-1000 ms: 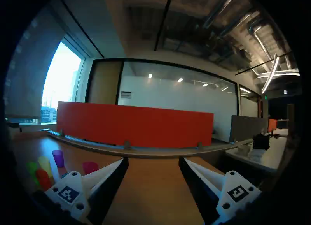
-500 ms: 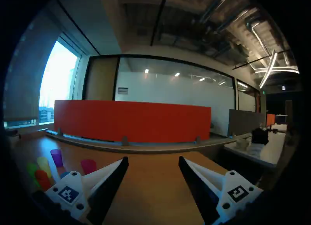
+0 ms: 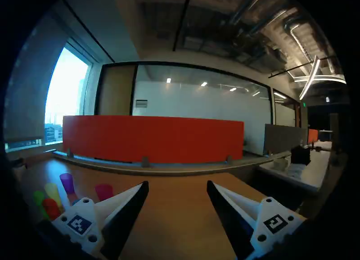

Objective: Pour water

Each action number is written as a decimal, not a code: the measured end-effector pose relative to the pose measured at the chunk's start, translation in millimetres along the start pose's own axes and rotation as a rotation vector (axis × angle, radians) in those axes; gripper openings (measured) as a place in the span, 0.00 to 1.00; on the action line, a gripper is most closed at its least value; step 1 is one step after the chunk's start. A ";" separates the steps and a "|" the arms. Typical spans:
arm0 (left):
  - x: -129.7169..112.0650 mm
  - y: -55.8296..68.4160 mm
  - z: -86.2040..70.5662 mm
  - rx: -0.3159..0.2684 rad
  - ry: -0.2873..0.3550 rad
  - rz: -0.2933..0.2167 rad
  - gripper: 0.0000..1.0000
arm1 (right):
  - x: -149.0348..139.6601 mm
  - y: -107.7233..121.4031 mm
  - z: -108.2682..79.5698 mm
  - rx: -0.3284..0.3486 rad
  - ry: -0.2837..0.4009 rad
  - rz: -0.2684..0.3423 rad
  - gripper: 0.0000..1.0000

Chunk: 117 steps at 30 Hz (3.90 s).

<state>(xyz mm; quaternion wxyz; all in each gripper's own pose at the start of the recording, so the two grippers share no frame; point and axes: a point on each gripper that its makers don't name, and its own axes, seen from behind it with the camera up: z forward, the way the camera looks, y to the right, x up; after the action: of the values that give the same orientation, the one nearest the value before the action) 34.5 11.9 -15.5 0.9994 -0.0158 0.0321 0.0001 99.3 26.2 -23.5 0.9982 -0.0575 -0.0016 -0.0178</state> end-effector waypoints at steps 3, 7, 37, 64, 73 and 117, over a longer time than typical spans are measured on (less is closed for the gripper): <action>-6.6 -1.7 2.5 0.001 -0.006 -0.007 1.00 | -0.7 1.6 -0.8 -0.003 -0.003 0.006 1.00; -15.0 -4.2 5.6 0.006 -0.017 0.000 1.00 | -0.3 3.8 -1.9 -0.007 -0.002 0.006 1.00; -32.9 -6.5 11.9 0.009 -0.063 -0.003 1.00 | 1.6 8.7 -4.0 -0.019 -0.008 -0.011 1.00; -34.1 -6.4 11.8 0.009 -0.064 -0.001 1.00 | -4.0 -8.3 -0.1 0.039 0.045 -0.037 1.00; -33.9 -6.4 12.2 0.009 -0.064 -0.001 1.00 | -41.8 -23.4 8.5 0.083 0.048 -0.033 1.00; -34.0 -5.3 11.7 0.009 -0.064 -0.001 1.00 | -96.8 -31.8 22.5 0.104 0.005 0.033 1.00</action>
<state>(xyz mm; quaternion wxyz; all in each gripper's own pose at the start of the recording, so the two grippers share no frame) 1.3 7.1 -1.5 0.9999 -0.0111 -0.0001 -0.0001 1.3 0.6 2.0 1.0000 -0.0054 0.0012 -0.0013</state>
